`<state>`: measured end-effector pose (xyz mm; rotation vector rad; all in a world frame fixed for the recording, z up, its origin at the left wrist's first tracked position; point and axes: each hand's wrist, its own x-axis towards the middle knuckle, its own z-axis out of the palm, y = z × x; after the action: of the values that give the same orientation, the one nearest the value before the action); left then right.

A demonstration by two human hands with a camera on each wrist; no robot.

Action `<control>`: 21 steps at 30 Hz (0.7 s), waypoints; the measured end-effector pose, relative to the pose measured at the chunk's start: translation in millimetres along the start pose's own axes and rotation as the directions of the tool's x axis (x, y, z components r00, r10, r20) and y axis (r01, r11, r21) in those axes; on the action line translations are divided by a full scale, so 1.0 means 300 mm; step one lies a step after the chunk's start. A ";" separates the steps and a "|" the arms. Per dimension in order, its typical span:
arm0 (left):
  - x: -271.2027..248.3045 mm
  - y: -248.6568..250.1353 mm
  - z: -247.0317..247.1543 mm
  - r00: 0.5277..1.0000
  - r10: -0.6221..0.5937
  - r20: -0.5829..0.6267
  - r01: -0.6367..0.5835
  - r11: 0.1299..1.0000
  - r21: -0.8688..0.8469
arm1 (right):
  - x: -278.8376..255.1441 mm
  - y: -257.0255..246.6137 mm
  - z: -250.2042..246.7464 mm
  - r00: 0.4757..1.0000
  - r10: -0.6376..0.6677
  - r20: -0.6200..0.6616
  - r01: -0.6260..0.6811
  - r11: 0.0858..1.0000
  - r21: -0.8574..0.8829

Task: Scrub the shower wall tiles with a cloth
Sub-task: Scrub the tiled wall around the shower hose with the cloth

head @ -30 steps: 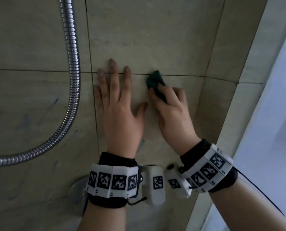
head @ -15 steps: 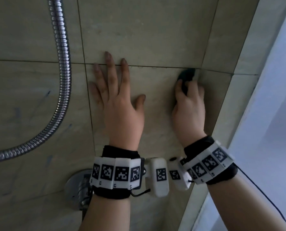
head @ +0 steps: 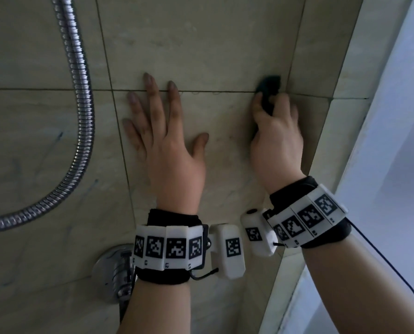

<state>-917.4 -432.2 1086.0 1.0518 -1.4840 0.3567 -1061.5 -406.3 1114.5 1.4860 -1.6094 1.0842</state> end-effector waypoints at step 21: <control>-0.022 0.006 0.003 1.000 0.005 0.016 -0.005 1.000 0.023 | -0.119 0.042 -0.005 0.943 0.132 0.307 -0.084 0.983 -0.164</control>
<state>-920.3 -429.2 1080.5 1.0716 -1.4998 0.3703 -1069.9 -389.9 1081.4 1.5441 -1.9686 0.7893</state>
